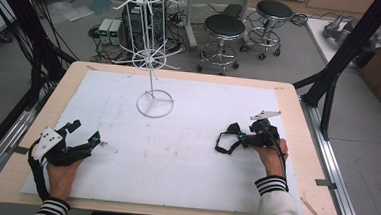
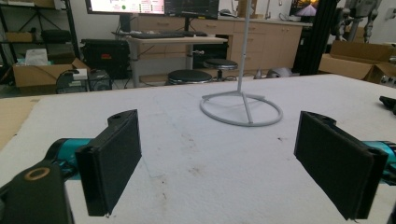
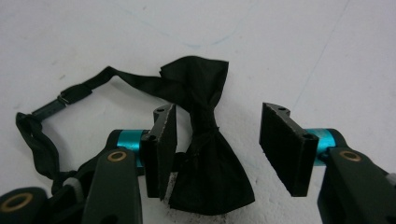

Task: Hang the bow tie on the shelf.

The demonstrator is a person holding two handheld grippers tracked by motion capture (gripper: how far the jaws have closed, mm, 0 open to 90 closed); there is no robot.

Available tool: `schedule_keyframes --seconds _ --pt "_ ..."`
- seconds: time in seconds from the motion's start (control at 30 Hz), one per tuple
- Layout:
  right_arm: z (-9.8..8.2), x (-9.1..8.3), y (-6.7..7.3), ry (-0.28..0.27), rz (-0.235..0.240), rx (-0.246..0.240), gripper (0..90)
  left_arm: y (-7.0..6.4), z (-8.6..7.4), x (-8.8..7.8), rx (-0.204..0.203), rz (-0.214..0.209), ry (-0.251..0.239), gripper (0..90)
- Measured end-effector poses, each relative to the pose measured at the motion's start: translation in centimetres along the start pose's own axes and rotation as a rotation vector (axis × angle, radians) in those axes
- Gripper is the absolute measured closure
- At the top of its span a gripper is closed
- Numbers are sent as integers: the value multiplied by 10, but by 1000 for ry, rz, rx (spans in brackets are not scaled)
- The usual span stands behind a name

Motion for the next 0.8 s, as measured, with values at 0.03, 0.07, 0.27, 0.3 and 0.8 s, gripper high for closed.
schedule_keyframes --seconds 0.03,0.07,0.27,0.3,0.8 --pt "-1 2 1 7 7 2 473 0 0 0 0 0 0 152" --pt "-2 3 1 12 11 0 484 0 0 0 -1 0 0 151" --pt "-8 8 6 65 30 -30 553 0 0 0 -1 1 0 151" --pt "-8 8 6 73 27 -34 570 0 0 0 -1 1 0 151" --pt "-9 5 9 98 11 -62 801 0 0 0 -1 1 -1 151"
Point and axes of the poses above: each handheld gripper's, and its own axes: x roughly forward along the jaws, z roughly out of its top, y roughly to its left, the point moved 8 cm from there along x, roughly forward along the jaws, and after that the axes turned 15 degrees about -y, right-handed, at the moved point
